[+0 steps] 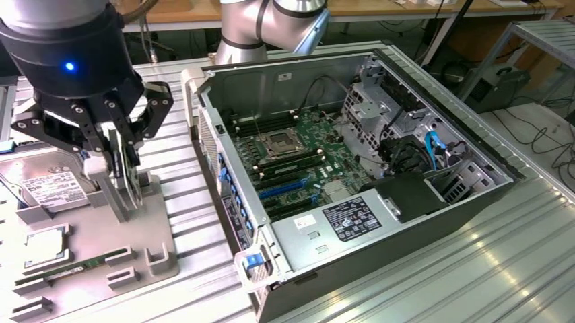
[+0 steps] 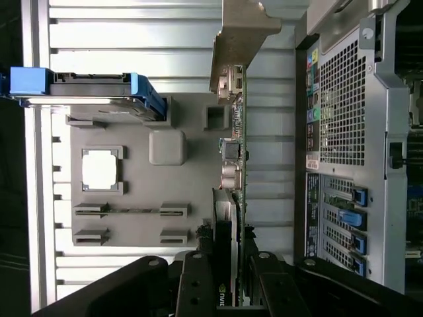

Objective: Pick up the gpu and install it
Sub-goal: 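Pick up the gpu and move the gpu toward the slot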

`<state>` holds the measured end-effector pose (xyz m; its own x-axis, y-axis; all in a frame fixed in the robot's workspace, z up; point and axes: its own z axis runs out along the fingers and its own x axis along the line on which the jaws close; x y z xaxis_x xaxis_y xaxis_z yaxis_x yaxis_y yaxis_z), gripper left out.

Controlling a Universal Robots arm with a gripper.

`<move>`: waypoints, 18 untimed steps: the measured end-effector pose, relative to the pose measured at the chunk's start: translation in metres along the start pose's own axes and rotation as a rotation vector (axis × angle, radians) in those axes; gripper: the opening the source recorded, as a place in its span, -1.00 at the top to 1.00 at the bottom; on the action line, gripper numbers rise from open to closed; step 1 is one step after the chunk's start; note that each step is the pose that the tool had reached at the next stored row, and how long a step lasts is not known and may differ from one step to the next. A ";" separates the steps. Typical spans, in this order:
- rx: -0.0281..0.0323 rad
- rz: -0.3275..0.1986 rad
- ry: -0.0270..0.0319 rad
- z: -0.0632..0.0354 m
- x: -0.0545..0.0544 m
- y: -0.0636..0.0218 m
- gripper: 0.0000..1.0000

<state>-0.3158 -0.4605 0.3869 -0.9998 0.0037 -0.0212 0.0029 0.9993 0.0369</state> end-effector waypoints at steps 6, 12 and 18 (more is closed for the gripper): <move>-0.0001 0.000 -0.0001 -0.0219 -0.001 0.0008 0.46; 0.0000 0.000 0.0000 -0.0462 -0.001 0.0017 0.46; -0.0001 0.000 -0.0001 -0.0787 -0.002 0.0029 0.46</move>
<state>-0.3155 -0.4605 0.4658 -0.9998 0.0037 -0.0213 0.0029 0.9993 0.0370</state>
